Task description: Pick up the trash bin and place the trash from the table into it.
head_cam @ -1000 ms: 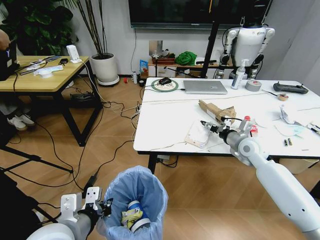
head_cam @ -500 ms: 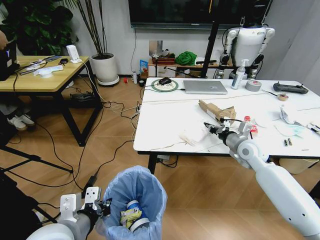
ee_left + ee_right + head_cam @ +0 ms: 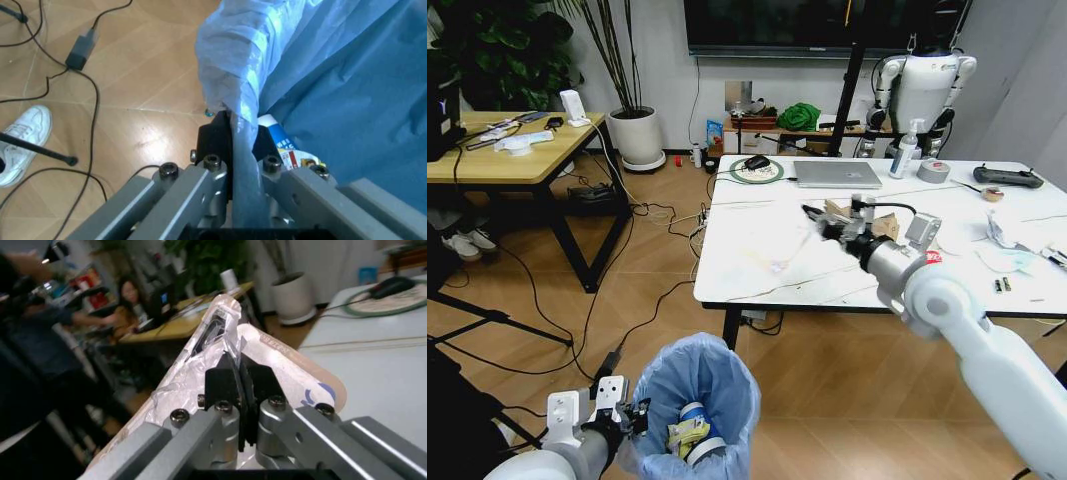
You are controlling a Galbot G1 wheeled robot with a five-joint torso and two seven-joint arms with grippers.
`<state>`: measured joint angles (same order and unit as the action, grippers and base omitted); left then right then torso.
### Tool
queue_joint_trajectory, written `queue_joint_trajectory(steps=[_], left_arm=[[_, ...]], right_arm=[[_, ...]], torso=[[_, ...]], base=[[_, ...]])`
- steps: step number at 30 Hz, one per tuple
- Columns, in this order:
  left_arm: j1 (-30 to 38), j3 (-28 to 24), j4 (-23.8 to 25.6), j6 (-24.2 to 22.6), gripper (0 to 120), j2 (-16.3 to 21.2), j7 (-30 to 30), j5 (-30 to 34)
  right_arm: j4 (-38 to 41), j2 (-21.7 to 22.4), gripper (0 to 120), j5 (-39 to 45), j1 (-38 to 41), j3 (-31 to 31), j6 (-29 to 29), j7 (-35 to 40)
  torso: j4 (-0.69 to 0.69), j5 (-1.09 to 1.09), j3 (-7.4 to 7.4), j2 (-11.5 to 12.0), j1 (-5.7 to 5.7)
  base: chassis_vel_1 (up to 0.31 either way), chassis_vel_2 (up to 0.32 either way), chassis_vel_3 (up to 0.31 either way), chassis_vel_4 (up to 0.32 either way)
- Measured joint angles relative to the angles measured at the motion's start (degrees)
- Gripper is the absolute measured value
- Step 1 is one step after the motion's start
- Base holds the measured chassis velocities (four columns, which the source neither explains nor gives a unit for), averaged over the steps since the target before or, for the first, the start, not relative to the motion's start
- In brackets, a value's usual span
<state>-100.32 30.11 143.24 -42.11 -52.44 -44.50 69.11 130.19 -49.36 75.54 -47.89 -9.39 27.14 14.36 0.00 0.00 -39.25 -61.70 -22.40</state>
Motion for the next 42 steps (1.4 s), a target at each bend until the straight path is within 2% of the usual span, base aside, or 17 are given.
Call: queue_joint_trajectory(steps=[5,10,16,19,23,25,26,33,37,38,42], left_arm=[[0.38,-0.41,0.0,0.03,0,-0.52,0.02,0.02],[0.37,-0.48,0.0,0.03,0,-0.78,0.02,0.03],[0.33,-0.56,0.0,0.03,0,-1.13,0.01,0.03],[0.29,-0.56,0.0,0.03,0,-1.17,0.0,0.03],[0.09,-0.37,0.0,0.03,0,-1.22,0.0,0.03],[0.06,-0.35,0.0,0.03,0,-1.24,0.0,0.04],[0.01,-0.34,0.0,0.03,0,-1.27,0.0,0.04],[-0.42,-0.33,0.0,0.02,0,-1.16,0.01,0.03],[-0.78,-0.3,0.0,0.01,0,-1.32,0.01,-0.03],[-0.78,-0.3,0.0,0.01,0,-1.32,0.01,-0.03],[-1.14,-0.29,0.0,0.0,0,-1.6,0.01,-0.25]], right_arm=[[7.48,0.95,0,-0.34,-2.44,4.17,2.85,-0.02],[9.23,1.17,0,-4.76,-5.01,7.62,3.3,-0.92],[9.23,2.69,0,-14.9,-10.42,9.85,3.27,-7.68],[9.11,3.0,0,-17.15,-11.83,9.59,3.21,-11.67],[9.48,2.98,15,-18.88,-13.44,9.78,2.52,-13.13],[9.49,2.95,16,-19.01,-13.64,9.78,2.45,-13.15],[9.49,2.91,25,-19.24,-13.92,9.78,2.36,-13.16],[9.81,2.93,50,-20.36,-15.46,8.86,1.54,-12.93],[9.74,2.65,65,-19.75,-14.58,7.86,1.24,-11.54],[9.74,2.65,65,-19.75,-14.58,7.86,1.24,-11.54],[8.95,1.97,83,-17.03,-12.17,6.89,0.87,-7.17]], torso=[[0.0,0.0,0.0,0.0,0.0],[0.0,0.0,0.0,0.0,0.0],[0.0,0.0,0.0,0.0,0.0],[0.0,0.0,-0.01,0.0,0.0],[0.0,0.0,-0.01,0.0,0.0],[0.0,0.0,-0.01,0.0,0.0],[0.0,0.0,-0.01,0.0,0.0],[0.0,0.0,-0.01,0.0,0.0],[0.0,0.0,-0.01,0.0,0.0],[0.0,0.0,-0.01,0.0,0.0],[-0.01,0.0,-0.01,0.0,0.0]], base=[[0.0,0.0,0.0,0.0],[0.0,0.0,0.0,0.0],[0.0,0.0,0.0,0.0],[0.0,0.0,0.0,0.0],[0.0,0.0,0.0,0.0],[0.0,0.0,0.0,0.0],[0.0,0.0,0.0,0.0],[0.0,0.0,0.0,0.0],[0.0,0.0,0.0,0.0],[0.0,0.0,0.0,0.0],[0.0,0.0,0.0,0.0]])
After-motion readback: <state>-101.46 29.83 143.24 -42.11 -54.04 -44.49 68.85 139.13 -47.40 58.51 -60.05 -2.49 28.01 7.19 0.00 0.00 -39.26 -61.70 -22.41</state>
